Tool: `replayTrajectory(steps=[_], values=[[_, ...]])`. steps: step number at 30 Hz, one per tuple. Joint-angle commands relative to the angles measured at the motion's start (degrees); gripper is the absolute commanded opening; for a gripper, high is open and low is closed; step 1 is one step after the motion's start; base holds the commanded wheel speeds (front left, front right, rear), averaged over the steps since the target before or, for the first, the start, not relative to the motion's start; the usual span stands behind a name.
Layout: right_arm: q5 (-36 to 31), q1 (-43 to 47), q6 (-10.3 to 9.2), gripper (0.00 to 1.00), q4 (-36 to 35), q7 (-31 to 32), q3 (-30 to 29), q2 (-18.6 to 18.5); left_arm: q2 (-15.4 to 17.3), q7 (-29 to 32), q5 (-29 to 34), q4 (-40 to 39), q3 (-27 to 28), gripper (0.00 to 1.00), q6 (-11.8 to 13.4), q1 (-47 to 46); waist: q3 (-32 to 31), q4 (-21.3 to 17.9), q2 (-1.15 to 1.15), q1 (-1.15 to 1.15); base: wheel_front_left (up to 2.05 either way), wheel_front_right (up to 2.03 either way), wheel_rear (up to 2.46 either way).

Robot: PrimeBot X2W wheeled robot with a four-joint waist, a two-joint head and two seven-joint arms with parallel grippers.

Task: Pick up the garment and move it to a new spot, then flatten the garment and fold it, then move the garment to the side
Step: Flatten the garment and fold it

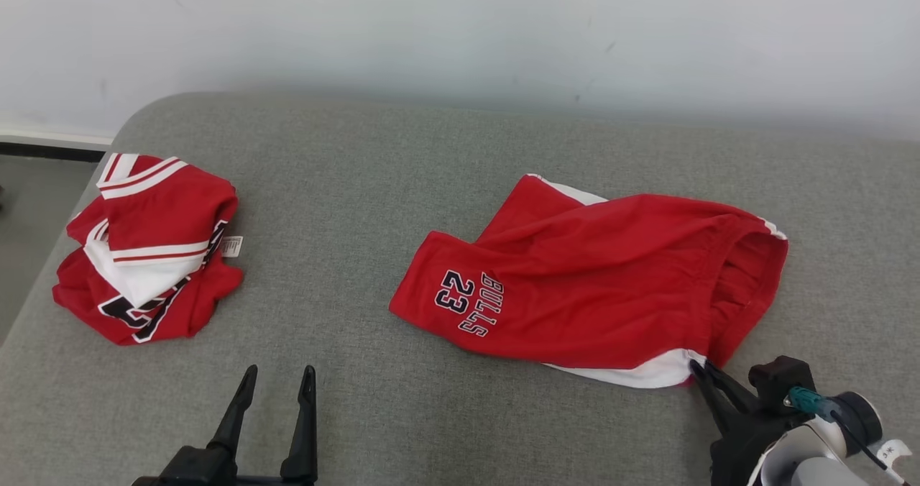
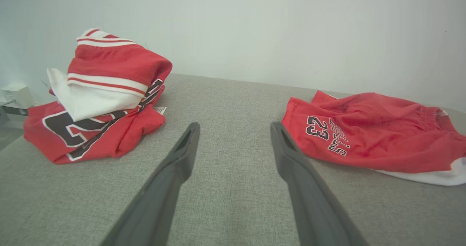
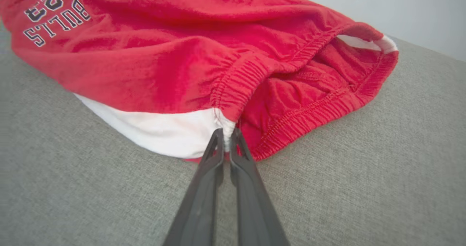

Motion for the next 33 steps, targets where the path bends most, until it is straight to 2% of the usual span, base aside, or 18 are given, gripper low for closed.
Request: replayTrajectory(steps=[1,9,16,21,22,23,24,33], values=[[0.86,-0.81,-0.13,0.0,0.11,-0.96,1.01,-0.23,-0.15,-0.19,-0.2,0.12,0.17,1.0,0.05,-0.34,-0.5,-0.47,0.0,-0.01,0.0,0.0,0.0],[3.18,0.16,-0.13,0.0,-4.68,-5.6,4.78,-0.54,-0.16,-0.19,0.07,-0.1,1.8,1.0,0.06,1.89,-2.69,-3.46,0.0,-0.01,0.0,0.0,0.0],[3.83,8.09,-0.13,0.0,-16.28,-6.66,1.59,-3.67,-0.18,-0.2,0.28,-0.52,2.58,1.0,0.05,2.7,-3.42,-6.37,0.0,-0.01,0.0,0.0,0.0],[4.86,14.81,-0.13,0.0,-20.68,-4.96,-1.44,-4.99,0.02,-0.19,0.17,-0.79,2.6,1.0,0.06,2.67,-3.32,-7.9,0.0,-0.01,0.0,0.0,0.0],[5.1,15.58,-0.13,0.04,-21.16,-4.69,-1.93,-4.86,0.11,-0.19,0.14,-0.76,2.51,1.0,0.05,2.6,-3.31,-8.09,0.0,-0.01,0.0,0.0,0.0],[5.4,16.13,-0.13,0.48,-21.54,-4.85,-2.54,-4.37,0.19,-0.19,0.08,-0.75,2.53,1.0,0.06,2.57,-3.37,-8.31,0.0,-0.01,0.0,0.0,0.0],[5.44,16.87,-0.13,1.0,-21.6,-4.59,-2.84,-3.99,0.24,-0.19,0.02,-0.73,2.41,1.0,0.05,2.58,-3.45,-8.44,0.0,-0.01,0.0,0.0,0.0],[1.83,18.91,-0.13,1.0,-25.78,-6.64,-9.45,-0.11,1.06,-0.19,-0.08,-0.99,2.52,1.0,0.06,3.09,-4.75,-9.03,0.0,-0.01,0.0,0.0,0.0]])
